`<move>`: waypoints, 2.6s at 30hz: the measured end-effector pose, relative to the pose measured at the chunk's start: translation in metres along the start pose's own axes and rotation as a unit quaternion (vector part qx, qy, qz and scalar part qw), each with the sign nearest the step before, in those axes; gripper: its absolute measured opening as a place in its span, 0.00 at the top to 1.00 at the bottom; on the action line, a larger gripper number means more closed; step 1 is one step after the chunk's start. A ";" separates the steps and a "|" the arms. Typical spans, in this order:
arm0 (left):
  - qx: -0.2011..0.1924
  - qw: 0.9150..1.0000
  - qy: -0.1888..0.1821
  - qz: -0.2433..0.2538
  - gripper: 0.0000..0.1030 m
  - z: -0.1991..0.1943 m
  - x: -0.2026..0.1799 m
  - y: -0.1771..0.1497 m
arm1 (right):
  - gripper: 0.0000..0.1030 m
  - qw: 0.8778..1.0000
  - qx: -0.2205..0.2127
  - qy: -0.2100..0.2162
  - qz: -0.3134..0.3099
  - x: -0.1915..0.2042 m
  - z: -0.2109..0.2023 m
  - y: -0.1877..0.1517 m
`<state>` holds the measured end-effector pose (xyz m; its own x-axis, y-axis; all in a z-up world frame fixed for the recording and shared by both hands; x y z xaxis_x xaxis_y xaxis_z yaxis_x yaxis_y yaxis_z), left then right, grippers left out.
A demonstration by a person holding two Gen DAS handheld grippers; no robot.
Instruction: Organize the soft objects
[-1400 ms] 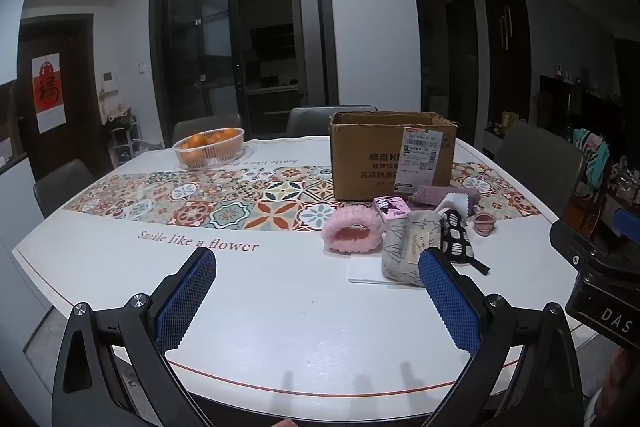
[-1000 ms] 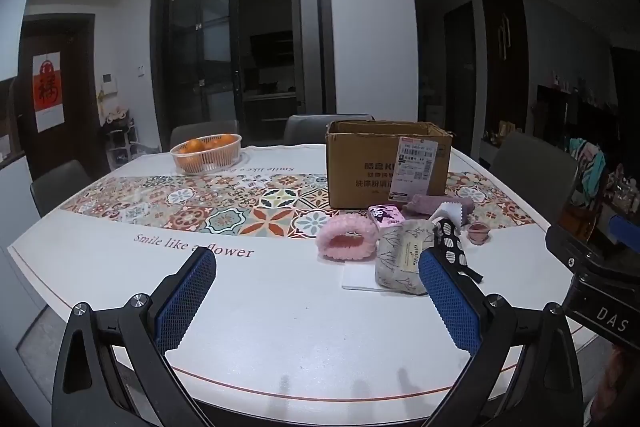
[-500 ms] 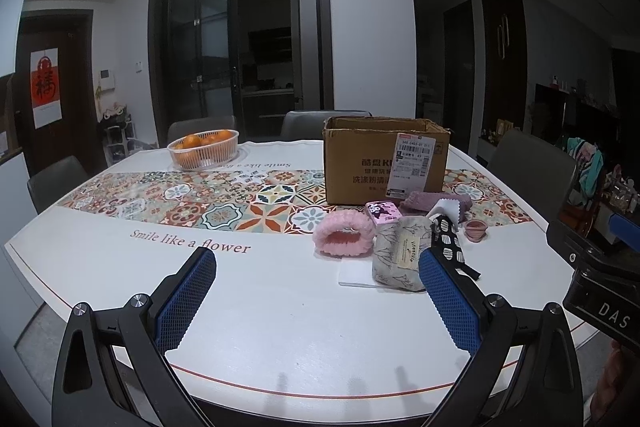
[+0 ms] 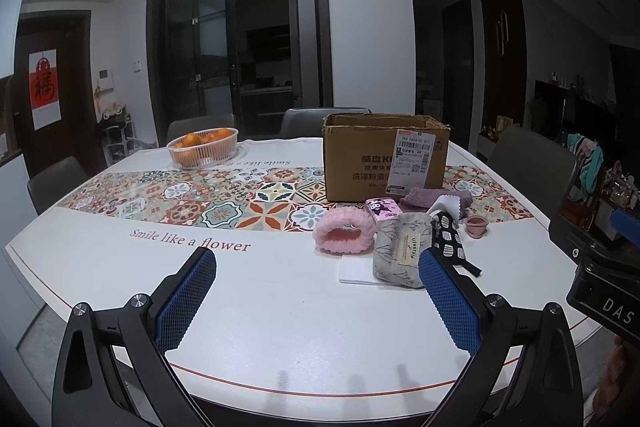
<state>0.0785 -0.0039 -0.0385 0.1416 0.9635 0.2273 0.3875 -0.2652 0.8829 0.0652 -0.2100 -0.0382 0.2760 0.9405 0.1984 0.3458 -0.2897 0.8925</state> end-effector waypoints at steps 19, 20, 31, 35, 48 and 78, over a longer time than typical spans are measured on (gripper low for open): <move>0.000 1.000 0.002 0.001 0.00 0.000 0.000 0.000 | 0.00 1.000 0.000 0.001 0.000 0.000 0.000 0.000; 0.000 1.000 0.001 0.001 0.00 0.001 0.001 0.000 | 0.00 1.000 0.000 0.001 0.000 0.000 0.000 0.000; 0.000 1.000 0.001 0.001 0.00 0.001 0.000 0.000 | 0.00 1.000 0.001 0.001 0.000 0.000 0.000 0.000; 0.000 1.000 0.001 0.001 0.00 0.001 0.000 0.000 | 0.00 1.000 0.000 0.000 -0.001 0.000 0.000 0.000; 0.003 1.000 -0.003 -0.005 0.00 0.006 -0.002 -0.001 | 0.00 1.000 0.001 0.004 0.000 0.001 0.001 0.000; 0.046 0.996 -0.068 0.043 0.10 0.115 -0.062 -0.002 | 0.15 0.993 0.100 0.056 -0.036 0.000 0.131 -0.031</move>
<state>0.1741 -0.0676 -0.1013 0.2981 0.9245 0.2374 0.4493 -0.3554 0.8197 0.1715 -0.2242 -0.1193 0.1475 0.9705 0.1908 0.5354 -0.2405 0.8096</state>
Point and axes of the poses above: each gripper's, at about its wrist camera, not at the fingertips, and z roughly the way its jaws point, x to its left, y to its top, the point moved 9 cm from there along z, roughly the way its jaws point, and after that the axes turned 12 degrees about z, right-handed, at the moved point
